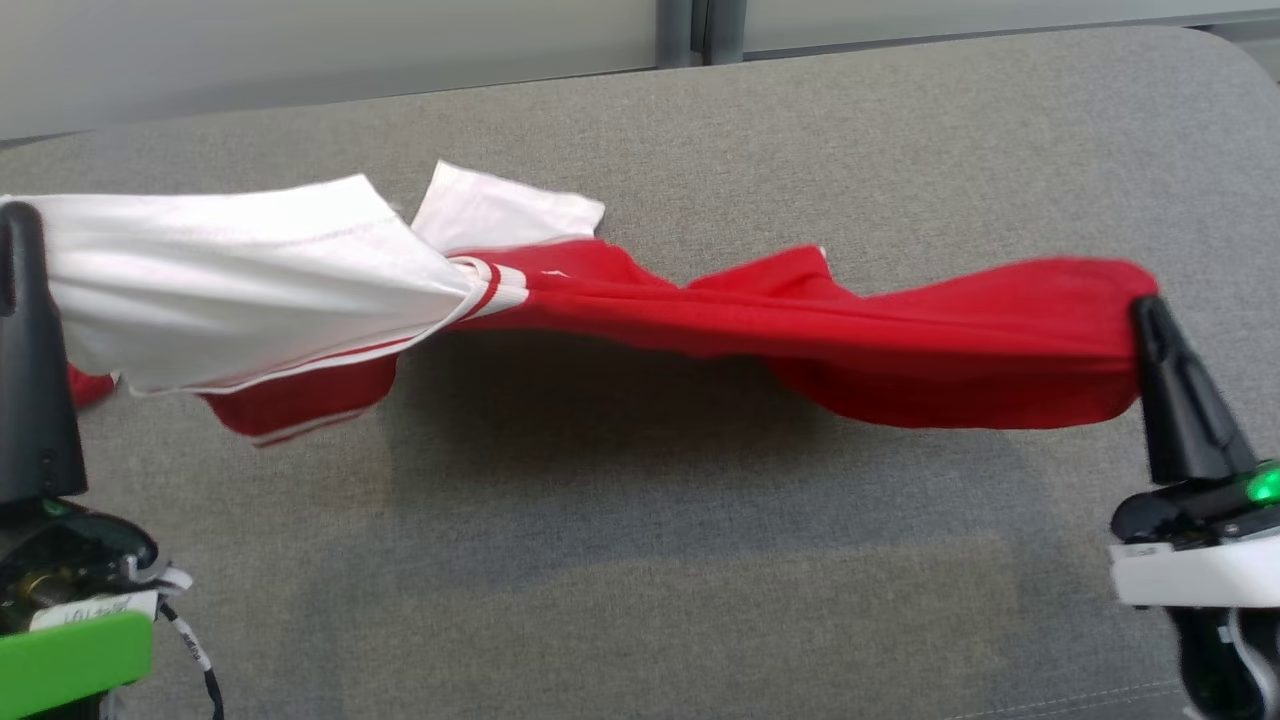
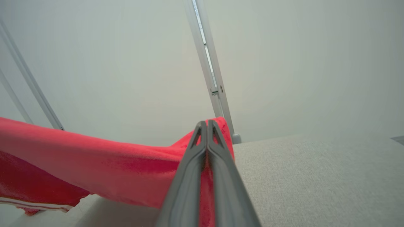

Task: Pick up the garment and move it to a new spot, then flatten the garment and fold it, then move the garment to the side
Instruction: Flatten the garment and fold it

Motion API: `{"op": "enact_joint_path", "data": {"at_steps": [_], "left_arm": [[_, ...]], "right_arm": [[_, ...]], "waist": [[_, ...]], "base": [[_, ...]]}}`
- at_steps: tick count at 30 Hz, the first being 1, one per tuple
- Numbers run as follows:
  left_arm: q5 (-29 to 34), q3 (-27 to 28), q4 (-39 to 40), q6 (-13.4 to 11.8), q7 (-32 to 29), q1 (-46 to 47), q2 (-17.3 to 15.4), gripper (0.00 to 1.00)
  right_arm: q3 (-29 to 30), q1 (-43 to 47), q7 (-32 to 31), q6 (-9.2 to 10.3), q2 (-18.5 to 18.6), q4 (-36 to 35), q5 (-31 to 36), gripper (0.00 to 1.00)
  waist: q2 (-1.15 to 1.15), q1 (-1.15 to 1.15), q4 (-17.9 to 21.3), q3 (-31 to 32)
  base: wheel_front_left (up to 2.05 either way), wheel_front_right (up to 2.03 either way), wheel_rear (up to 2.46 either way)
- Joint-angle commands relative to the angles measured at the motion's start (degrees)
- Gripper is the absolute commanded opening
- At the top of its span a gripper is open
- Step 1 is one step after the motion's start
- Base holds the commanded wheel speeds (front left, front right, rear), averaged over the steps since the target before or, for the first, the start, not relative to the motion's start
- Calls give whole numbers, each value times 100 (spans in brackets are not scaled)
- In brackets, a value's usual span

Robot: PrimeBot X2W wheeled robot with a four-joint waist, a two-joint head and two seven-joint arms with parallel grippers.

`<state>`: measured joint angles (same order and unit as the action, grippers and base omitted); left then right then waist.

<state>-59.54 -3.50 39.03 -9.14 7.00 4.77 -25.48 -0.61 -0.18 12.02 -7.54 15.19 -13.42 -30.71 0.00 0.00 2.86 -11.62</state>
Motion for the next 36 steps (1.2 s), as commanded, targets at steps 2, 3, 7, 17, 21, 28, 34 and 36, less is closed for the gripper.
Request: {"op": "enact_joint_path", "data": {"at_steps": [2,3,7,17,21,28,34,36], "left_arm": [[-10,133,380,-129,-160,129,-171,0],[4,183,536,-190,-246,182,-253,0],[-86,345,1014,-441,-601,586,-482,0],[-367,-196,-235,-343,-1634,3210,-982,0],[-96,-897,-1903,77,-1922,5121,-758,0],[891,-1592,-4944,741,-1558,8598,-31,0],[1935,-1968,-6721,1267,1,10567,549,0],[2009,-2024,-7140,1388,465,10753,743,0]], "right_arm": [[255,95,-281,10,154,-730,-440,0],[368,91,-430,10,196,-1050,-620,0],[895,-156,-1123,9,349,-2185,-1245,0],[1347,-2446,-3073,5,492,-2202,-1973,0],[986,-4327,-3675,3,211,-999,-1736,0],[990,-7832,-3274,4,-770,1689,-400,0],[1176,-9863,-1839,4,-1080,3641,701,0],[1245,-10181,-1418,4,-1107,4143,901,0]], "waist": [[0,0,79,51],[0,0,95,53],[0,0,147,30],[0,0,50,-619],[0,0,-41,-1252],[0,0,-36,-2573],[0,0,-67,-3223],[0,0,-93,-3385]], "base": [[0,0,0],[0,0,0],[0,0,0],[0,0,0],[0,0,0],[0,0,0],[0,0,0],[0,0,0]]}}
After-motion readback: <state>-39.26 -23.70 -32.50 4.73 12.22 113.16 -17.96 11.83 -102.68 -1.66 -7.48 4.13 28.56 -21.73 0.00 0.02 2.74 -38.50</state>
